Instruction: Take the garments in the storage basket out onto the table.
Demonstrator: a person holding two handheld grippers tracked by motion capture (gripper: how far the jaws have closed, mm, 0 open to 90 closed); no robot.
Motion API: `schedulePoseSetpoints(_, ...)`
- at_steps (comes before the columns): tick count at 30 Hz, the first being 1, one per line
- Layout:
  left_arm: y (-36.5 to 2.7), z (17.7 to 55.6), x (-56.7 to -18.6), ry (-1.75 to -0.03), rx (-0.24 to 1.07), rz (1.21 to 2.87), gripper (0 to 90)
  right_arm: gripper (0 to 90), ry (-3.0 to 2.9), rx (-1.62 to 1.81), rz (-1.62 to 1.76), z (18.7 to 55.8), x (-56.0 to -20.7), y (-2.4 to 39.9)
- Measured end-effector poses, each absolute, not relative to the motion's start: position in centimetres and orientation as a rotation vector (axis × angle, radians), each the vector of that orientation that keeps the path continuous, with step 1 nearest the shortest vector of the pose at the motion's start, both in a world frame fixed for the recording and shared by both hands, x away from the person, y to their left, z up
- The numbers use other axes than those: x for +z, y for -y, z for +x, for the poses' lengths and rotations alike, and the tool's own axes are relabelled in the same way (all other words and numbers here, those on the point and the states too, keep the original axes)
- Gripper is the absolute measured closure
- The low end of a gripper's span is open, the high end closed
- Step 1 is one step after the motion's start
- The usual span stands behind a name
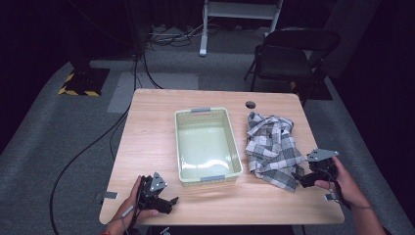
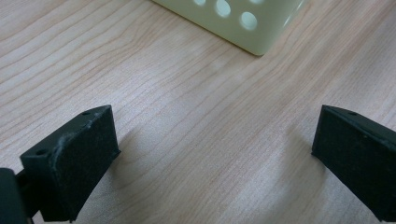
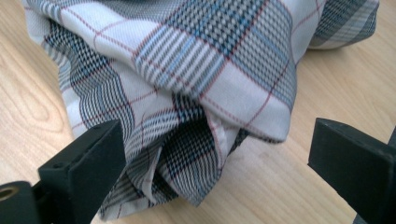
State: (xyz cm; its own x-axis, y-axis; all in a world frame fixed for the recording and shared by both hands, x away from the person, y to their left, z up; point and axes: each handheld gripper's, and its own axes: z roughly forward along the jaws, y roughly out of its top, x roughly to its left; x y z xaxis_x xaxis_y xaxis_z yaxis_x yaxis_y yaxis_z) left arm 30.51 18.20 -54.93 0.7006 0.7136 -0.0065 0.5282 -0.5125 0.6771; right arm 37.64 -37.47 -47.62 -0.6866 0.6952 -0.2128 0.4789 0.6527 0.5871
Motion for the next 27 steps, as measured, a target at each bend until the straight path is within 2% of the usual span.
schedulePoseSetpoints(27, -18.2, 30.5, -54.9, -0.942, 0.36, 2.238, 0.0, 3.7, -2.45, 0.728, 1.075, 35.2, -52.2, 42.0)
